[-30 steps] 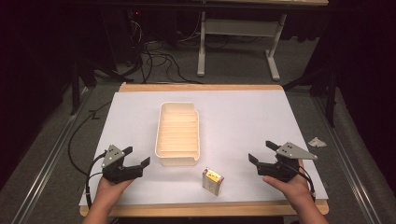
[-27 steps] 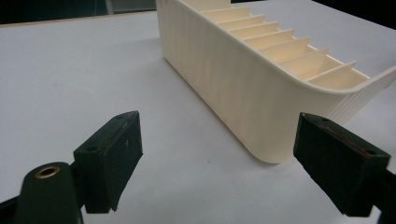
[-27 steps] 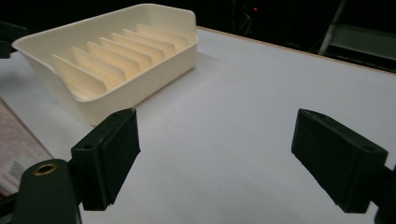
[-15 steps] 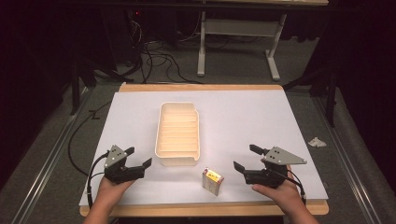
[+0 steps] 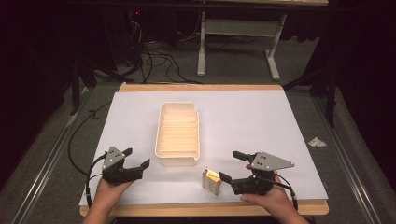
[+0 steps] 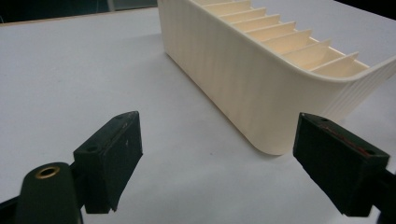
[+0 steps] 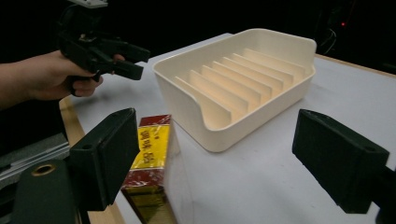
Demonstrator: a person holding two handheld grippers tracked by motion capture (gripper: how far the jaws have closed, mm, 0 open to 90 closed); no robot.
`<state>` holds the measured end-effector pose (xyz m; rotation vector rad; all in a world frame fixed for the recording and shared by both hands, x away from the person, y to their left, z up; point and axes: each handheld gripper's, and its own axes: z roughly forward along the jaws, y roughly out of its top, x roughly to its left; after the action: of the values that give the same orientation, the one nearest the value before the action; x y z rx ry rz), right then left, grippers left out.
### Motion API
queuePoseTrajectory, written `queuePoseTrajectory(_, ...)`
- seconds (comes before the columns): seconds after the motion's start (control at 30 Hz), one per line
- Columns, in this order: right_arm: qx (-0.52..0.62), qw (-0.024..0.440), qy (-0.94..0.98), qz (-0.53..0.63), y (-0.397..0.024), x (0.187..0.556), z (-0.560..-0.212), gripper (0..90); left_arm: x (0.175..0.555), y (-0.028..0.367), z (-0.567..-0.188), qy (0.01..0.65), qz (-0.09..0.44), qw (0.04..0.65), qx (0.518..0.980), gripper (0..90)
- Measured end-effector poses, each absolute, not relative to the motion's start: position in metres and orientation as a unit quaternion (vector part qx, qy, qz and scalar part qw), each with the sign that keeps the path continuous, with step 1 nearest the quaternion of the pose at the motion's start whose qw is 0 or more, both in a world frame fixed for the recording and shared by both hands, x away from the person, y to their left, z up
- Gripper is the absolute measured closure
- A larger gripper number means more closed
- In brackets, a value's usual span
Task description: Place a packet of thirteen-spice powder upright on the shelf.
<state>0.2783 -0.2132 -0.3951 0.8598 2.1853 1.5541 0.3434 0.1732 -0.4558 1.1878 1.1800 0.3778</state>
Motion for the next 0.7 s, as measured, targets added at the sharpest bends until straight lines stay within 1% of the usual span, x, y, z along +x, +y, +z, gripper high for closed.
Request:
queuePoseTrajectory(0.2,0.289,0.152,0.78,0.534,-0.199,0.272,-0.401,15.4,0.343,0.171,-0.456,0.52,0.159,0.655,0.525,16.0)
queuePoseTrajectory(0.33,0.276,0.142,0.789,0.531,-0.192,0.272,-0.407,13.4,0.343,0.171,-0.456,0.519,0.159,0.655,0.526,15.9)
queuePoseTrajectory(0.43,0.272,0.132,0.794,0.528,-0.188,0.273,-0.413,15.0,0.343,0.172,-0.455,0.52,0.161,0.656,0.523,16.0)
queuePoseTrajectory(0.47,0.267,0.115,0.795,0.532,-0.188,0.275,-0.418,15.0,0.343,0.173,-0.455,0.52,0.16,0.656,0.522,16.0)
queuePoseTrajectory(0.5,0.265,0.113,0.797,0.53,-0.187,0.275,-0.419,15.1,0.343,0.173,-0.455,0.52,0.16,0.656,0.523,16.0)
queuePoseTrajectory(0.6,0.256,0.115,0.805,0.523,-0.186,0.275,-0.424,15.8,0.343,0.173,-0.455,0.52,0.161,0.656,0.523,16.0)
queuePoseTrajectory(0.63,0.259,0.114,0.807,0.518,-0.184,0.274,-0.428,18.1,0.343,0.173,-0.455,0.52,0.161,0.656,0.523,16.0)
queuePoseTrajectory(0.67,0.259,0.114,0.807,0.518,-0.184,0.274,-0.428,18.1,0.343,0.173,-0.455,0.52,0.161,0.656,0.523,16.0)
queuePoseTrajectory(0.7,0.259,0.117,0.811,0.512,-0.184,0.274,-0.431,21.0,0.343,0.173,-0.455,0.521,0.162,0.656,0.522,16.0)
